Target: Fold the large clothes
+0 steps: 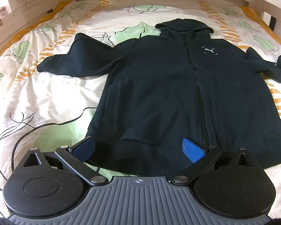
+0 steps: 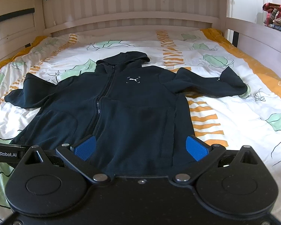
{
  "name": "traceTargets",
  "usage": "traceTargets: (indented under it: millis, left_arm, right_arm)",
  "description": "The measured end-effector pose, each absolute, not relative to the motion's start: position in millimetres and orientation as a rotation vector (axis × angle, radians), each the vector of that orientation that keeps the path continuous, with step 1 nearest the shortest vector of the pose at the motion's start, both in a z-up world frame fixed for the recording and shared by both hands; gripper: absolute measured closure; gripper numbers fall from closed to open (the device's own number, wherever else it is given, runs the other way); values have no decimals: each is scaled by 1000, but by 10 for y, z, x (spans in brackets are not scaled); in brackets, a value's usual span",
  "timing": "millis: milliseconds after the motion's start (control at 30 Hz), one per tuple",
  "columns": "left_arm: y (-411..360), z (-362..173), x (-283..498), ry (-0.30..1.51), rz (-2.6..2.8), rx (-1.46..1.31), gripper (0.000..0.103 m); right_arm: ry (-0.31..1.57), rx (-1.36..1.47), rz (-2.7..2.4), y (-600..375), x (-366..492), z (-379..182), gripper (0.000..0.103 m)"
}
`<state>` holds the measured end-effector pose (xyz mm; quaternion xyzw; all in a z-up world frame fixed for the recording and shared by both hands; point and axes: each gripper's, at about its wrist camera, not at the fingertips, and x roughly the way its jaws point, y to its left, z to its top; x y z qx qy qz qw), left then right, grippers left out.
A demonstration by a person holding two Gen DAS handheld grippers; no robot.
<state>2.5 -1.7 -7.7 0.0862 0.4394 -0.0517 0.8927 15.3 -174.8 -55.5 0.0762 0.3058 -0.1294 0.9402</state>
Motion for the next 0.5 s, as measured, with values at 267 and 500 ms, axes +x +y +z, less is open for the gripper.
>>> traceTargets:
  millis: [267, 500]
  left_arm:
    - [12, -85, 48, 920, -110, 173, 2]
    - [3, -97, 77, 925, -120, 182, 2]
  right_arm:
    - [633, 147, -257, -1732, 186, -578, 1]
    - [634, 147, -258, -1705, 200, -573, 1]
